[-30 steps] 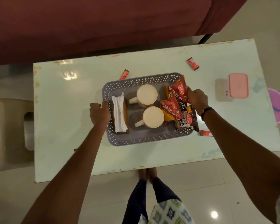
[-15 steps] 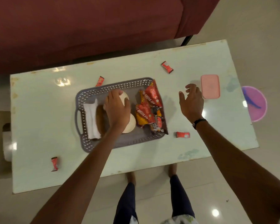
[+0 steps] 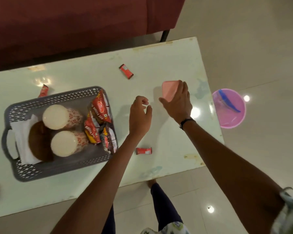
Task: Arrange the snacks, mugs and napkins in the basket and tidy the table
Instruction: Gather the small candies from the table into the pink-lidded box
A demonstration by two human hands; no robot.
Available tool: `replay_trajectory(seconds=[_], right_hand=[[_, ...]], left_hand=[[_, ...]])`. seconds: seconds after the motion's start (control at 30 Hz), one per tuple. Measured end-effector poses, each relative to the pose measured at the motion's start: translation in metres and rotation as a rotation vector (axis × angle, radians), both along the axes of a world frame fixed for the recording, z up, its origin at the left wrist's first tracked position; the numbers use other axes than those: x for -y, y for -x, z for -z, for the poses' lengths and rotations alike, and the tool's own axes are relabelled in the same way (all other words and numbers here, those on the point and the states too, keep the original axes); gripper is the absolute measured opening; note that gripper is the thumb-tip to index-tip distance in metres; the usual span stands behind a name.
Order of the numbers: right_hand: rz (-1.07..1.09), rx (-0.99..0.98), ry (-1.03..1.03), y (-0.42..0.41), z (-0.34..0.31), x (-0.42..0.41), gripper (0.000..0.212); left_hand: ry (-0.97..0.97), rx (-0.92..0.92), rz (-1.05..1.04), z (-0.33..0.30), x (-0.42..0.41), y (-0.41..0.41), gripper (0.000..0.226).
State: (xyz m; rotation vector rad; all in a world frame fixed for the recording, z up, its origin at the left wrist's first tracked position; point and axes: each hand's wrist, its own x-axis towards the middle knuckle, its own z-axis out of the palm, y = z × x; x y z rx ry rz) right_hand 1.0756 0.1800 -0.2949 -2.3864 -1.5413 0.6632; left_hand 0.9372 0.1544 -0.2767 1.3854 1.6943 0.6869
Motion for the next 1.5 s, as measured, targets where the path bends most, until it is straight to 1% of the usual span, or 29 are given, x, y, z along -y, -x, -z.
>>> replay_trajectory(seconds=[0.07, 0.17, 0.23, 0.3, 0.33, 0.37, 0.43, 0.47, 0.5, 0.6, 0.67, 0.77, 0.83, 0.93, 1.07, 1.2, 1.27, 1.33, 1.4, 1.47, 1.5], right_hand=[[-0.018, 0.011, -0.015, 0.002, 0.001, 0.0, 0.091], [-0.067, -0.045, -0.036, 0.008, -0.002, 0.009, 0.093], [-0.071, -0.148, -0.042, 0.015, -0.006, 0.02, 0.096], [-0.027, -0.29, -0.02, 0.021, -0.011, 0.031, 0.095], [-0.012, -0.354, 0.0, 0.024, -0.014, 0.035, 0.094], [-0.006, -0.402, 0.021, 0.026, -0.017, 0.038, 0.093], [0.008, -0.477, 0.047, 0.029, -0.024, 0.042, 0.091], [0.015, -0.513, 0.052, 0.03, -0.027, 0.043, 0.089], [0.019, -0.546, 0.056, 0.031, -0.03, 0.044, 0.088], [0.031, -0.66, 0.113, 0.032, -0.035, 0.045, 0.085], [0.061, -0.749, 0.15, 0.031, -0.037, 0.046, 0.082], [0.051, -0.846, 0.184, 0.028, -0.04, 0.046, 0.077], [0.03, -0.899, 0.203, 0.025, -0.041, 0.047, 0.073], [0.0, -0.95, 0.239, 0.02, -0.038, 0.048, 0.072], [-0.007, -1.016, 0.253, 0.015, -0.037, 0.051, 0.067], [-0.053, -1.108, 0.278, 0.009, -0.037, 0.051, 0.056], [-0.065, -1.124, 0.29, 0.008, -0.036, 0.05, 0.055], [-0.085, -1.128, 0.298, 0.006, -0.034, 0.049, 0.056], [-0.075, -1.175, 0.333, 0.001, -0.032, 0.049, 0.054], [-0.047, -1.264, 0.386, -0.005, -0.031, 0.049, 0.049], [-0.047, -1.276, 0.402, -0.007, -0.031, 0.05, 0.049]], left_hand=[[0.103, 0.07, -0.038, 0.004, 0.0, -0.008, 0.014], [0.374, 0.215, -0.127, 0.012, 0.002, -0.012, 0.026], [0.491, 0.358, -0.209, 0.013, 0.004, -0.013, 0.026], [0.548, 0.494, -0.28, 0.007, 0.004, -0.011, 0.02], [0.578, 0.547, -0.296, 0.004, 0.003, -0.009, 0.021], [0.612, 0.601, -0.298, 0.004, 0.002, -0.006, 0.028], [0.652, 0.714, -0.26, 0.006, 0.002, 0.001, 0.052], [0.659, 0.758, -0.24, 0.005, 0.002, 0.003, 0.06], [0.659, 0.773, -0.222, 0.005, 0.003, 0.005, 0.063], [0.611, 0.726, -0.209, 0.005, 0.005, 0.008, 0.065], [0.582, 0.69, -0.258, 0.005, 0.007, 0.007, 0.078], [0.579, 0.657, -0.338, 0.005, 0.012, 0.008, 0.104], [0.586, 0.649, -0.364, 0.005, 0.015, 0.008, 0.11], [0.597, 0.636, -0.391, 0.005, 0.018, 0.009, 0.106], [0.601, 0.63, -0.395, 0.004, 0.02, 0.008, 0.084], [0.607, 0.606, -0.39, 0.006, 0.022, 0.009, 0.093], [0.608, 0.609, -0.398, 0.006, 0.023, 0.009, 0.088], [0.614, 0.611, -0.406, 0.006, 0.023, 0.01, 0.076], [0.637, 0.64, -0.406, 0.007, 0.023, 0.012, 0.068], [0.652, 0.705, -0.385, 0.007, 0.022, 0.016, 0.069], [0.661, 0.717, -0.366, 0.006, 0.022, 0.018, 0.071]])
